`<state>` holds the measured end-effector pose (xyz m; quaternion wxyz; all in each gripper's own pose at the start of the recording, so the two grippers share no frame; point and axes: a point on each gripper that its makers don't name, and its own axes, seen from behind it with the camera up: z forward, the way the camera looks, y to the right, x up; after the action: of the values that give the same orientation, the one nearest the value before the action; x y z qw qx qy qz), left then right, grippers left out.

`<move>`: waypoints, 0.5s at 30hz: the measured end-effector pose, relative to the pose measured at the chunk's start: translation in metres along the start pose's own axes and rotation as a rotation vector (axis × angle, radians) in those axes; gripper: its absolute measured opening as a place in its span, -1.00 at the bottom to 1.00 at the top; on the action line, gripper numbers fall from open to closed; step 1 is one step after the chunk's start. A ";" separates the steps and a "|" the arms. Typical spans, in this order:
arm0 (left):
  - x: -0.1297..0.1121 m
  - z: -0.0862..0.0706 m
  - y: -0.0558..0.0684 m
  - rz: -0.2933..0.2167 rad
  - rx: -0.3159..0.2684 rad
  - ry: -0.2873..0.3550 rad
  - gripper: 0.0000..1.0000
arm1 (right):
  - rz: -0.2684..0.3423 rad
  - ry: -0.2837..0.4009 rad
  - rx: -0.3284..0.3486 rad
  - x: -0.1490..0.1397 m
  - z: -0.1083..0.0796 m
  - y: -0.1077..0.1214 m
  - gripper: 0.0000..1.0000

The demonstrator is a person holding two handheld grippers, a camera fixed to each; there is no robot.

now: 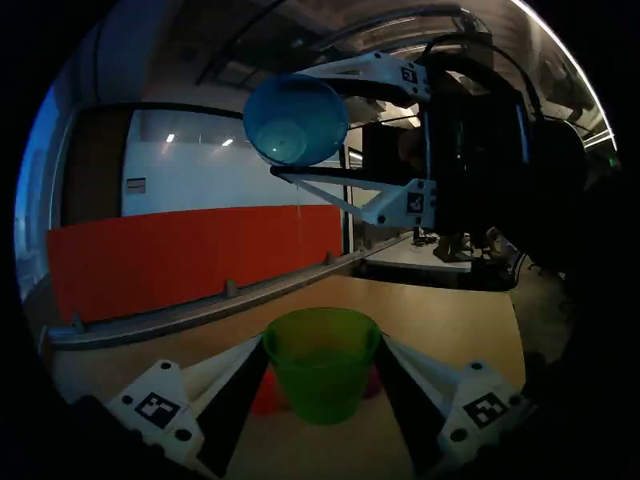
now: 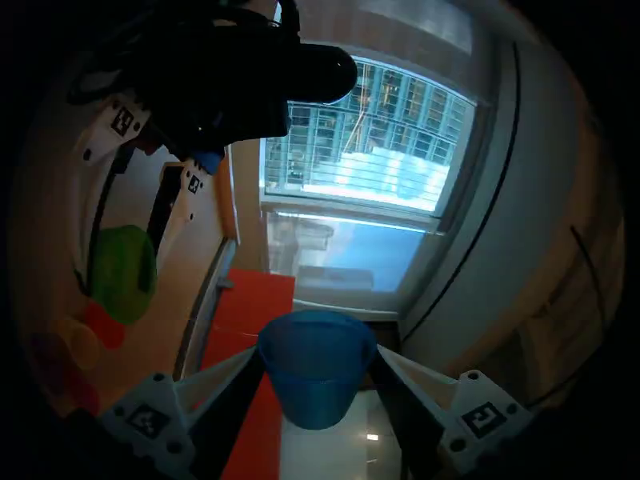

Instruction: Pour water

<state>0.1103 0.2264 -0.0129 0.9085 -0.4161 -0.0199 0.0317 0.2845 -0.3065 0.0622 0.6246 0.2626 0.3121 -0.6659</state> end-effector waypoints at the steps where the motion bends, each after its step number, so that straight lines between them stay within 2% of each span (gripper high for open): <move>1: 0.000 0.000 0.000 0.001 0.000 0.000 0.74 | 0.011 0.001 -0.001 0.000 -0.001 0.000 0.80; 8: 0.002 0.000 -0.001 0.004 0.002 0.003 0.74 | 0.155 0.004 0.008 -0.003 -0.008 -0.002 0.80; 15: 0.003 0.000 -0.001 0.009 0.003 0.003 0.74 | 0.393 0.002 0.039 -0.006 -0.017 -0.012 0.80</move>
<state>0.1132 0.2257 -0.0123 0.9091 -0.4148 -0.0169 0.0353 0.2719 -0.2898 0.0561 0.7371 0.3315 0.2423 -0.5367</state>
